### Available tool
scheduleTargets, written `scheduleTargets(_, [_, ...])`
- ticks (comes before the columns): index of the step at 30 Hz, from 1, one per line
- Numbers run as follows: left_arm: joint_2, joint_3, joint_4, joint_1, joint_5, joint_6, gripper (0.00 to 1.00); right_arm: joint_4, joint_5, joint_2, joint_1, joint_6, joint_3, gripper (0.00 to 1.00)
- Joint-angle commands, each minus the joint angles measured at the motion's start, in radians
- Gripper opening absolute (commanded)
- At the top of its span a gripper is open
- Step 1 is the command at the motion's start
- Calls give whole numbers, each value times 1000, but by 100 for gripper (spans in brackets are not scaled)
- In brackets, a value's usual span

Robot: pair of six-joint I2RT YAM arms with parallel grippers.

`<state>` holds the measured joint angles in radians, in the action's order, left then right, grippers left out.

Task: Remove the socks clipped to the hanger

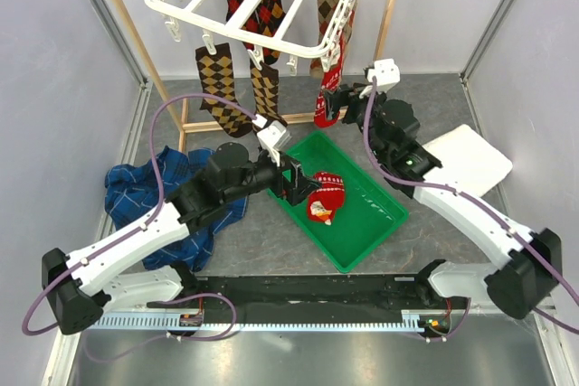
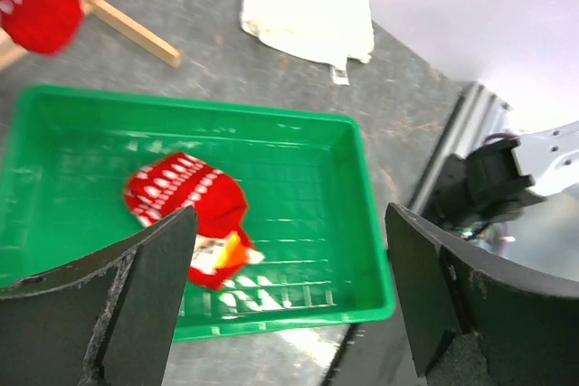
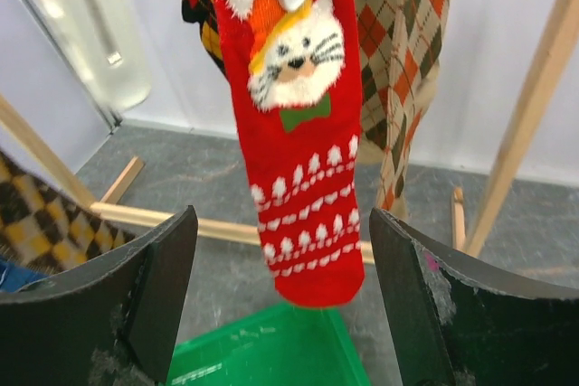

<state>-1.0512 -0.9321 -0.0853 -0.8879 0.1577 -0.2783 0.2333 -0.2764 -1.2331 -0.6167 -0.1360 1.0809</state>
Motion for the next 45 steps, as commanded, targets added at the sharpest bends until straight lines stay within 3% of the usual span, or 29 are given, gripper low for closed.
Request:
scheduleTargets(1, [30, -34, -21, -5, -115, 171, 92, 194, 32, -93, 20, 21, 59, 84])
scheduleTargets(3, [37, -30, -24, -5, -182, 192, 92, 213, 48, -127, 26, 18, 76, 84])
scheduleTargets(12, [178, 9, -19, -5, -161, 185, 92, 262, 23, -302, 34, 3, 180, 77])
scheduleTargets(15, [195, 18, -16, -5, -136, 185, 92, 209, -35, -328, 37, -43, 206, 32])
scheduleTargets(17, [198, 18, -18, -3, -135, 194, 92, 187, -29, -315, 37, -71, 203, 20])
scheduleTargets(18, [201, 19, -18, -5, -133, 195, 92, 184, -17, -287, 38, -74, 192, 7])
scheduleTargets(19, [210, 21, -19, -5, -132, 197, 92, 181, -12, -272, 40, -79, 173, 0])
scheduleTargets(26, [203, 13, -21, -5, -144, 205, 91, 92, 101, -95, 40, -108, 105, 0])
scheduleTargets(32, [116, -102, -21, -5, -119, 159, 89, -20, 273, 6, 40, -149, 106, 0])
scheduleTargets(38, [-24, -269, -24, -5, -115, 189, 89, -29, 399, 61, 38, -240, 126, 0])
scheduleTargets(45, [-92, -246, 45, -5, -121, 231, 89, 32, 526, 61, 40, -379, 122, 0])
